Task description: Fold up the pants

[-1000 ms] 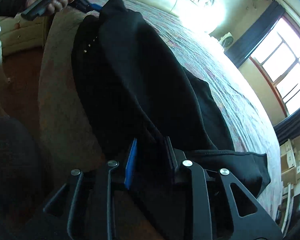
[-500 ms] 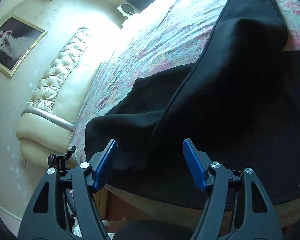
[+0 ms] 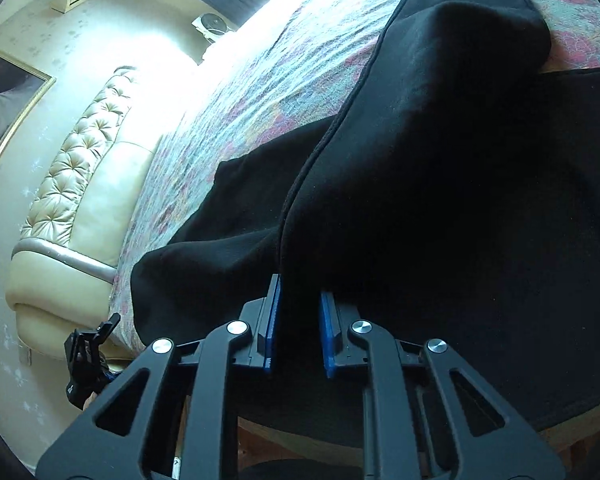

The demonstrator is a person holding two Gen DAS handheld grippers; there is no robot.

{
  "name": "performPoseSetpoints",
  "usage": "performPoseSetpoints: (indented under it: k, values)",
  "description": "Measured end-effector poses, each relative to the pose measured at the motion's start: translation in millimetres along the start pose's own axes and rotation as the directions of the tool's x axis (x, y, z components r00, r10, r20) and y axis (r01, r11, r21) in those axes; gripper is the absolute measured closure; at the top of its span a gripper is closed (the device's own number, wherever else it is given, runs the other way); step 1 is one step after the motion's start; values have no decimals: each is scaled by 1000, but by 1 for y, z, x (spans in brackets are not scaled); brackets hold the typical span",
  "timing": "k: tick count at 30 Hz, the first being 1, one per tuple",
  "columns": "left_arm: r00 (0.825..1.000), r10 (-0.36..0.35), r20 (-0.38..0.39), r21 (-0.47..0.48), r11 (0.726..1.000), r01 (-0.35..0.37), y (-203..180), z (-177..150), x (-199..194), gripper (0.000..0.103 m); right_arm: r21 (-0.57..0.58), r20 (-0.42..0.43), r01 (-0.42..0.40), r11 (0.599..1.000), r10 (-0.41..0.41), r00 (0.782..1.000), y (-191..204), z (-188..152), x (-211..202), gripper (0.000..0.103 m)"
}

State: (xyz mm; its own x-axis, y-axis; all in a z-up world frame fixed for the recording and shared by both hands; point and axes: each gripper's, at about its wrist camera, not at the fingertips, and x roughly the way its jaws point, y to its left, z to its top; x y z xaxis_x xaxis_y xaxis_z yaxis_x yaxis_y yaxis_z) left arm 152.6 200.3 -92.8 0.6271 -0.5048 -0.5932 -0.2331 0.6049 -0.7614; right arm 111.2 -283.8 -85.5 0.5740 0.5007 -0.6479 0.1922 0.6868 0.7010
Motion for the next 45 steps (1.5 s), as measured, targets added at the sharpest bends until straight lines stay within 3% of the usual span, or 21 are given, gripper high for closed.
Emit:
performPoseSetpoints:
  k: [6,8,10,11,17,22,26,28,32,35,37,39,41,44,45]
  values:
    - [993,-116,32,-185,975,120,28,16,-8,18,21,19,-57,998,57,998,-5,-7,-15,86]
    - [992,-125,24,-169,977,128,27,17,-9,34,22,25,-63,998,62,998,-6,-7,-18,86]
    - [997,-78,7,-149,986,78,24,20,-5,86,29,31,-76,997,75,997,-7,-8,-20,86]
    - [997,-79,7,-150,986,79,25,19,-5,90,32,36,-85,996,84,996,-8,-9,-21,86]
    - [993,-106,55,-105,988,111,31,14,-23,91,33,56,-137,990,135,989,-9,-22,-41,87]
    - [994,-92,66,-66,993,96,37,16,-31,91,40,24,-103,994,102,994,-26,-41,-35,88]
    - [996,-78,43,-124,989,82,69,11,-29,91,45,1,-93,995,94,996,-39,-50,-28,89]
    - [994,-100,42,-130,986,105,75,9,-28,90,37,-1,-91,995,91,996,-36,-48,-35,83]
    - [991,-120,50,-122,985,126,71,8,-32,89,31,46,-117,993,115,992,-38,-39,-69,54]
    - [990,-122,71,-116,985,129,75,3,-44,86,59,132,-84,995,76,988,-61,-19,-111,47]
    - [991,-110,83,-93,989,117,72,1,-53,85,65,197,-6,998,-7,980,-77,3,-141,46]
    - [992,-47,116,-42,998,52,64,4,-63,77,47,242,86,995,-94,966,-87,29,-166,40]
    - [990,-29,140,27,999,25,49,2,-71,77,31,285,149,988,-151,947,-95,56,-186,38]
    - [990,-46,131,120,992,30,17,-4,-71,75,76,296,160,984,-175,939,-116,98,-203,33]
    - [991,-62,116,152,987,44,5,-7,-69,70,89,301,161,983,-181,936,-125,111,-208,33]
